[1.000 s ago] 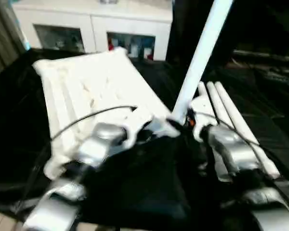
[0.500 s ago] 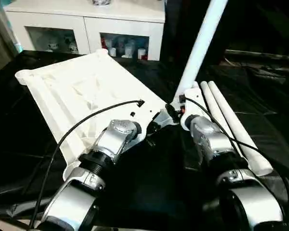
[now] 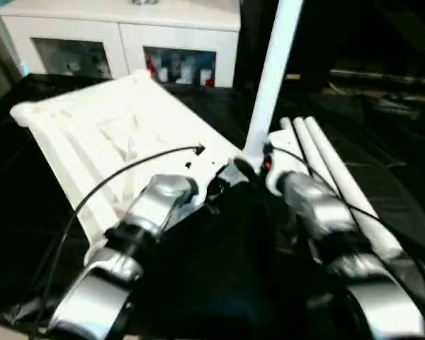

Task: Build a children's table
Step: Rotate leg to tighten

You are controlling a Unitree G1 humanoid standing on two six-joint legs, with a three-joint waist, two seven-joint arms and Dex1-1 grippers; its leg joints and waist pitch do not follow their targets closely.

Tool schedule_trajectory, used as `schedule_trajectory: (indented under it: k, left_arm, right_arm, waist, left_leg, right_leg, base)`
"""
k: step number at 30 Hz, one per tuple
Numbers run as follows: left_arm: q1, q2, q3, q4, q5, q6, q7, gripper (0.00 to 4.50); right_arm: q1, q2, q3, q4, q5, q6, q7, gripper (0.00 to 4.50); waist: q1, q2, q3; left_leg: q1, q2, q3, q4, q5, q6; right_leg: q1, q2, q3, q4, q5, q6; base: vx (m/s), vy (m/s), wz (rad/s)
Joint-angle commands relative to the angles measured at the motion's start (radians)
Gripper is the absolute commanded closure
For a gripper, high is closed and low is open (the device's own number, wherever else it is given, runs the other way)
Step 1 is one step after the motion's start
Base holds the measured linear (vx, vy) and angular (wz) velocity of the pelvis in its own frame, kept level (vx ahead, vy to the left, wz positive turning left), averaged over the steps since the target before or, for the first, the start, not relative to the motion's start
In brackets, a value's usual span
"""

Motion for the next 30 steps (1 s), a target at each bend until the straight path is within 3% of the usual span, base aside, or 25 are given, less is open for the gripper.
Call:
schedule_trajectory:
  k: [1,4,7,11,15,18,30]
  left_arm:
    - [0.008,0.014,0.006,-0.064,-0.034,-0.066,-0.05,4.5]
    - [0.049,0.066,-0.011,-0.131,-0.067,-0.12,-0.173,4.5]
    - [0.091,0.127,-0.034,-0.216,-0.098,-0.11,-0.306,4.5]
    - [0.109,0.159,-0.048,-0.253,-0.105,-0.102,-0.359,4.5]
    - [0.134,0.195,-0.052,-0.297,-0.118,-0.098,-0.409,4.5]
    - [0.149,0.21,-0.053,-0.325,-0.125,-0.097,-0.429,4.5]
    - [0.172,0.216,-0.065,-0.371,-0.126,-0.075,-0.445,4.5]
  right_arm:
    - [0.023,-0.037,0.028,-0.075,0.015,0.032,0.065,0.07]
    - [0.086,-0.137,0.06,-0.198,0.028,0.07,0.204,0.07]
    - [0.157,-0.254,0.109,-0.334,0.061,0.094,0.394,0.07]
    - [0.181,-0.299,0.122,-0.378,0.06,0.101,0.447,0.07]
    - [0.181,-0.326,0.115,-0.38,0.052,0.088,0.456,0.07]
    - [0.19,-0.339,0.128,-0.407,0.064,0.095,0.485,0.07]
    - [0.181,-0.327,0.156,-0.389,0.057,0.095,0.508,0.07]
  waist:
    - [0.008,0.001,-0.077]
    - [0.013,-0.002,-0.075]
    - [0.017,0.003,-0.072]
    - [0.022,0.006,-0.068]
    - [0.028,0.005,-0.066]
    - [0.028,0.001,-0.068]
    - [0.028,0.0,-0.074]
  left_leg:
    - [0.011,0.057,-0.031,-0.062,-0.128,0.076]
    - [0.01,0.059,-0.032,-0.063,-0.139,0.076]
    - [0.015,0.06,-0.03,-0.064,-0.158,0.073]
    - [0.019,0.063,-0.031,-0.067,-0.191,0.061]
    - [0.026,0.065,-0.03,-0.068,-0.203,0.042]
    - [0.016,0.064,-0.033,-0.069,-0.189,0.045]
    - [0.013,0.063,-0.031,-0.065,-0.154,0.053]
  right_leg:
    - [0.063,-0.103,0.065,-0.078,-0.194,-0.179]
    - [0.065,-0.104,0.068,-0.08,-0.225,-0.161]
    - [0.058,-0.103,0.067,-0.085,-0.263,-0.154]
    - [0.05,-0.102,0.067,-0.094,-0.333,-0.142]
    - [0.046,-0.103,0.069,-0.095,-0.345,-0.148]
    - [0.053,-0.103,0.068,-0.09,-0.329,-0.145]
    - [0.056,-0.103,0.069,-0.08,-0.268,-0.162]
  base:
    - [0.0,0.0,0.0]
    - [0.0,0.0,0.0]
    - [0.0,0.0,0.0]
    - [0.0,0.0,0.0]
    - [0.0,0.0,0.0]
    - [0.0,0.0,0.0]
    - [0.0,0.0,0.0]
